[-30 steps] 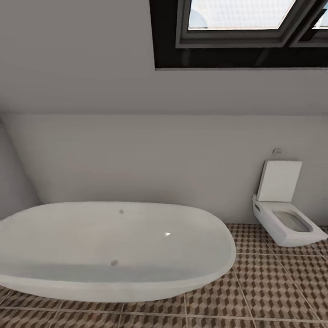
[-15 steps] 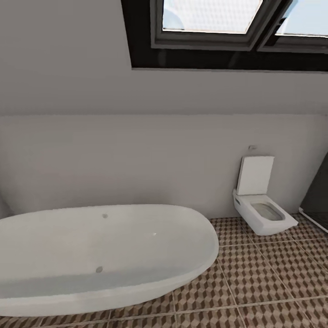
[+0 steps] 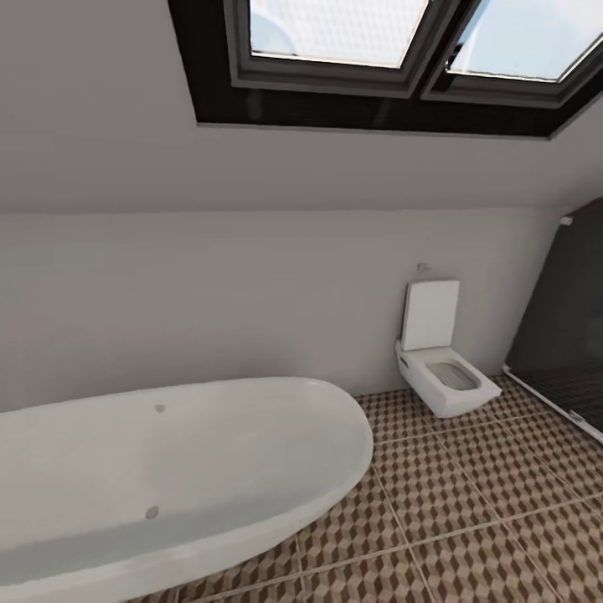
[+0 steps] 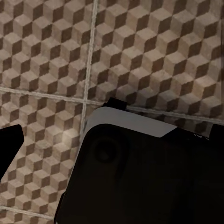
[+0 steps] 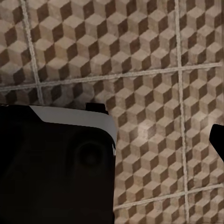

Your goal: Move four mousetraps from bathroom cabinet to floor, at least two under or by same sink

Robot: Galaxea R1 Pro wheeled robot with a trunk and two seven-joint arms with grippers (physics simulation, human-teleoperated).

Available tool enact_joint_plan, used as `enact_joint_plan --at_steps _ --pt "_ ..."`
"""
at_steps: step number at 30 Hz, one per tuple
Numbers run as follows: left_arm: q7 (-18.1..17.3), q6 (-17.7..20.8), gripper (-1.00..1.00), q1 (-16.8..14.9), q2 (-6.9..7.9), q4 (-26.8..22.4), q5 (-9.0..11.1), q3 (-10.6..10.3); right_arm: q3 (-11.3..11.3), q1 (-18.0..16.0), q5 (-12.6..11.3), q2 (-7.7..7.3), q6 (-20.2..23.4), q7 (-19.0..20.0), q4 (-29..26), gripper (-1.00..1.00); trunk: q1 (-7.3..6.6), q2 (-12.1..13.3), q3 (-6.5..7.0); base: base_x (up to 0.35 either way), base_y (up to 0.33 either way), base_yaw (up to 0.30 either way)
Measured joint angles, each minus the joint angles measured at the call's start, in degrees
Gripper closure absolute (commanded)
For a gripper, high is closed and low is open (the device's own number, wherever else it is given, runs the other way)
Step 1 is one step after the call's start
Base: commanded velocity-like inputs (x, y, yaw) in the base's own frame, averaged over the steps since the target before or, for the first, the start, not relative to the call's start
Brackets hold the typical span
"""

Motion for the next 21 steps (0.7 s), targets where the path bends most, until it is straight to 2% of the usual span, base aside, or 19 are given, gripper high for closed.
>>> enact_joint_plan --at_steps 21 --pt "0.0 0.0 -1.0 0.01 0.0 0.0 0.0 0.01 0.0 0.0 0.0 0.0 0.0 0.01 0.0 -1.0 0.0 0.0 0.0 0.0 0.0 -0.252"
